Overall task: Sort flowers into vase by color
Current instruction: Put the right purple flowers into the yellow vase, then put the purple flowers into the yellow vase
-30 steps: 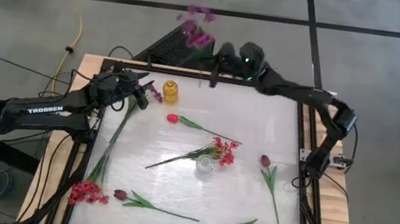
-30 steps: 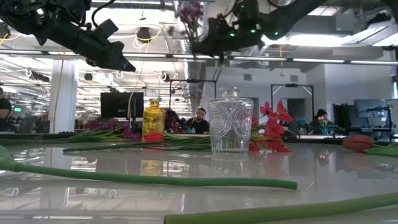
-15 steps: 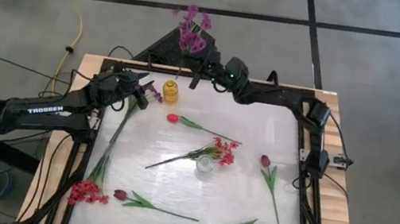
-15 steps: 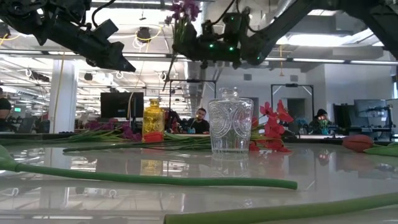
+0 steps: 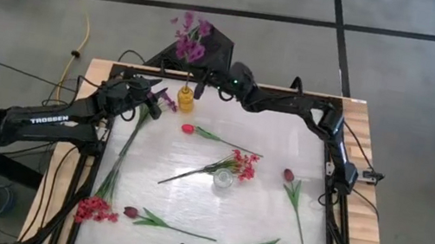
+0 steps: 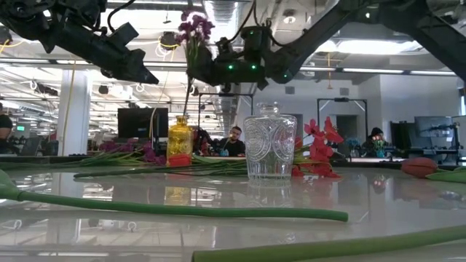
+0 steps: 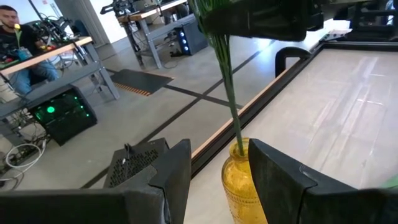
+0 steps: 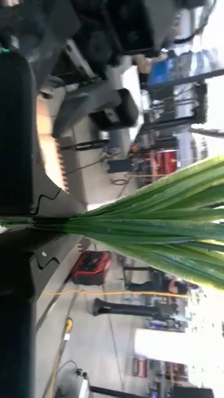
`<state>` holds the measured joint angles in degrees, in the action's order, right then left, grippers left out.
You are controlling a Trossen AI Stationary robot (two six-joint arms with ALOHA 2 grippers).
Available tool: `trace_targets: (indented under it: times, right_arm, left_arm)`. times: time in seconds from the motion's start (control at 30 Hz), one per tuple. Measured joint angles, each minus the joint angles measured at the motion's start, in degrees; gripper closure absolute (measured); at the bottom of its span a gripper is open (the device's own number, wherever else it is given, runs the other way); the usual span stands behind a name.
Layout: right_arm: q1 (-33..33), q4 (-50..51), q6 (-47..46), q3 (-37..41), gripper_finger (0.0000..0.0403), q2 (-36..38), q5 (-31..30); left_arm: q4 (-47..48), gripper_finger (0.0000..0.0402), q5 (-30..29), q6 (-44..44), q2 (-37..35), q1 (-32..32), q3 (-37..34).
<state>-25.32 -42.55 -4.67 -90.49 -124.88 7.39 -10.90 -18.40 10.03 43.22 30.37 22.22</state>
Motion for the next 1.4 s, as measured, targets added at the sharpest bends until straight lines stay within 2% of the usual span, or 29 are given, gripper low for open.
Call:
trace_targets:
  times: [0.27, 0.53, 0.9, 1.03, 1.13, 1.27, 1.4]
  right_arm:
    - [0.9, 5.0, 1.3, -1.6, 0.0358, 0.1, 1.5]
    - [2.8, 9.5, 4.2, -1.9, 0.0297, 0.1, 1.5]
    - [1.8, 50.2, 9.3, -17.9, 0.0185, 0.2, 1.7]
    - [1.5, 63.4, 12.2, -24.1, 0.0157, 0.2, 1.8]
    - [1.3, 73.5, 16.1, -28.0, 0.0148, 0.2, 1.8]
    - [1.2, 85.2, 18.5, -32.0, 0.0148, 0.2, 1.8]
    - [1.3, 92.9, 19.3, -32.5, 0.0148, 0.2, 2.8]
  left_arm:
    - [0.0, 0.0251, -0.3, 0.3, 0.0, 0.0, 0.0]
    - [0.0, 0.0251, -0.3, 0.3, 0.0, 0.0, 0.0]
    - [0.0, 0.0251, -0.3, 0.3, 0.0, 0.0, 0.0]
    - [0.8, 0.0251, -0.3, 0.3, 0.0, 0.0, 0.0]
    - [3.4, 0.0251, -3.1, -1.1, 0.0, 0.0, 0.0]
    - [13.9, 0.0251, -5.4, -6.6, 0.0, 0.0, 1.6]
    - [29.4, 0.0251, -4.7, -18.1, 0.0, -0.1, 4.6]
